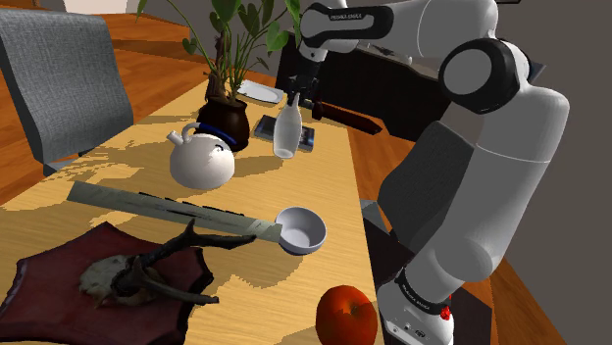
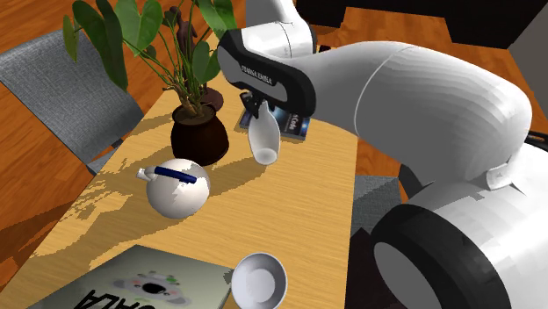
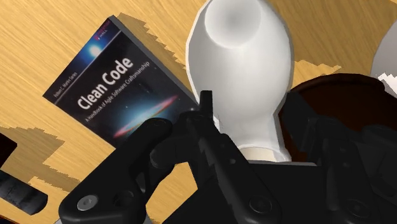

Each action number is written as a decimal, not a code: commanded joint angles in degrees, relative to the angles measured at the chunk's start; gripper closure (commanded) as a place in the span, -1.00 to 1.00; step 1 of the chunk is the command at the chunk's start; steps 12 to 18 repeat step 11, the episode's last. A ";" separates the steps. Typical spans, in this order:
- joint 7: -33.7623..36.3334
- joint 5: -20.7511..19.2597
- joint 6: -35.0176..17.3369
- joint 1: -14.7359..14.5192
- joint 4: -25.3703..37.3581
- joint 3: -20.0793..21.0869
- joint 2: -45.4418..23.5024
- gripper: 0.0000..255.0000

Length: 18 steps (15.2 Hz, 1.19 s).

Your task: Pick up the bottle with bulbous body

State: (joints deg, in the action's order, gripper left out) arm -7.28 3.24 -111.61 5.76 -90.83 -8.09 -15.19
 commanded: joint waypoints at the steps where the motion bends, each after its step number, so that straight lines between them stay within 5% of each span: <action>1: -0.02 -0.02 1.52 0.07 1.44 -0.04 0.09 1.00; 9: 0.12 -0.06 7.73 0.21 7.79 -0.11 -0.04 1.00; 18: 0.12 -0.06 7.86 0.21 7.92 -0.11 -0.05 1.00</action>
